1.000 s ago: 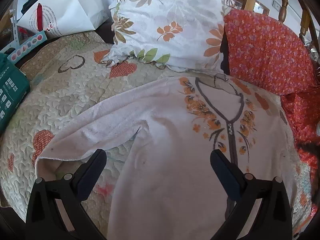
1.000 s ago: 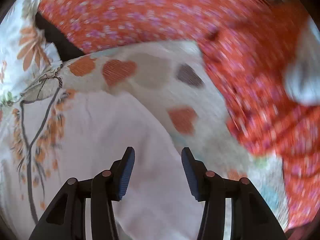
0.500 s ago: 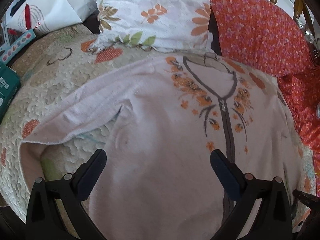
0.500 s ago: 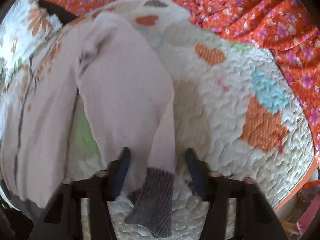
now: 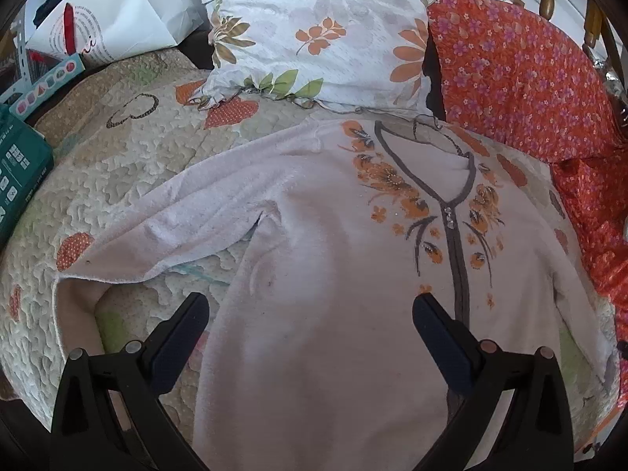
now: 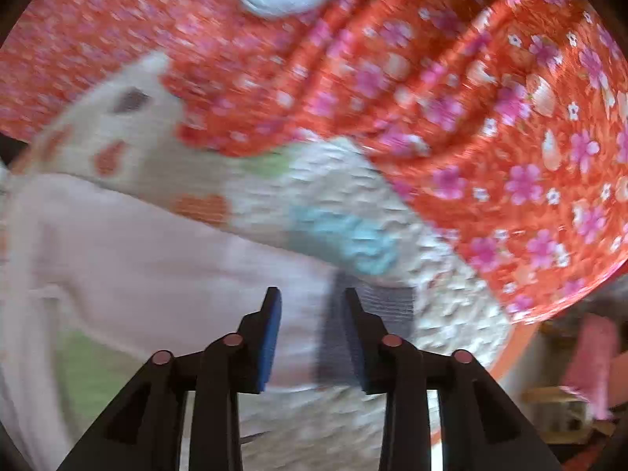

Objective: Fold small clothes

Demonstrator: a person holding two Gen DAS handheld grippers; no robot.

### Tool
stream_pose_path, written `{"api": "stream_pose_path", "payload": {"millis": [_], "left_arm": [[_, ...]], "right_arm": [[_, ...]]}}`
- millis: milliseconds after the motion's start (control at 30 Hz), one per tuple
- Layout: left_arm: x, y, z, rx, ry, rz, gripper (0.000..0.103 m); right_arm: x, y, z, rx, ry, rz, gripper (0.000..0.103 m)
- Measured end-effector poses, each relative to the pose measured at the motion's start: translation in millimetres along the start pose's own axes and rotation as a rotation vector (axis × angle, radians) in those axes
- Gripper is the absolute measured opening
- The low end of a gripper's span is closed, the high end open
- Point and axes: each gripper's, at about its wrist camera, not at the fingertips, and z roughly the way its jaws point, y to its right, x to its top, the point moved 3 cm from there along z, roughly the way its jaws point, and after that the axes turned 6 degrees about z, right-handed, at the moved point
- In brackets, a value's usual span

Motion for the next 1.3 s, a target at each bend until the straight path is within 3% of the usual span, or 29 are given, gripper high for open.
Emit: {"api": "stream_pose_path", "payload": {"millis": [133, 233, 333, 400, 500, 567, 633, 767, 933, 1033, 1100, 1167, 1233, 1300], "left_arm": [[0, 6, -6, 0.011, 0.028, 0.017, 0.103], [-2, 9, -10, 0.029, 0.053, 0.019, 0.103], [-4, 12, -11, 0.038, 0.071, 0.026, 0.103], [-5, 14, -9, 0.041, 0.068, 0.038, 0.103], [-6, 16, -6, 0.034, 0.051, 0.033, 0.103], [-6, 17, -7, 0.016, 0.047, 0.017, 0.103], [-6, 19, -13, 0.007, 0.066, 0.024, 0.103], [-5, 28, -32, -0.01, 0.122, 0.068, 0.103], [-1, 31, -68, 0.028, 0.232, 0.081, 0.103], [-3, 34, -84, 0.053, 0.253, 0.068, 0.103], [-8, 34, -89, 0.034, 0.25, 0.053, 0.103], [-13, 39, -86, 0.026, 0.236, 0.05, 0.103], [-13, 48, -76, 0.034, 0.222, 0.083, 0.103], [-12, 56, -60, 0.065, 0.211, 0.125, 0.103]], "right_arm": [[-48, -57, -42, 0.118, 0.101, -0.065, 0.046], [-104, -97, -72, 0.158, 0.246, -0.043, 0.061], [-163, -127, -91, 0.168, 0.339, -0.059, 0.063], [-187, -143, -92, 0.164, 0.347, -0.105, 0.067], [-224, -159, -88, 0.122, 0.277, -0.184, 0.067], [-247, -162, -84, 0.159, 0.199, -0.192, 0.068], [-250, -168, -80, 0.167, 0.16, -0.235, 0.068], [-232, -161, -91, 0.174, 0.232, -0.215, 0.068], [-212, -146, -145, 0.125, 0.49, -0.23, 0.069], [-197, -149, -173, 0.132, 0.677, -0.292, 0.099], [-177, -163, -167, 0.142, 0.643, -0.379, 0.1], [-156, -180, -149, 0.207, 0.517, -0.44, 0.1], [-139, -196, -129, 0.328, 0.353, -0.481, 0.099], [-126, -214, -111, 0.369, 0.275, -0.505, 0.093]]}}
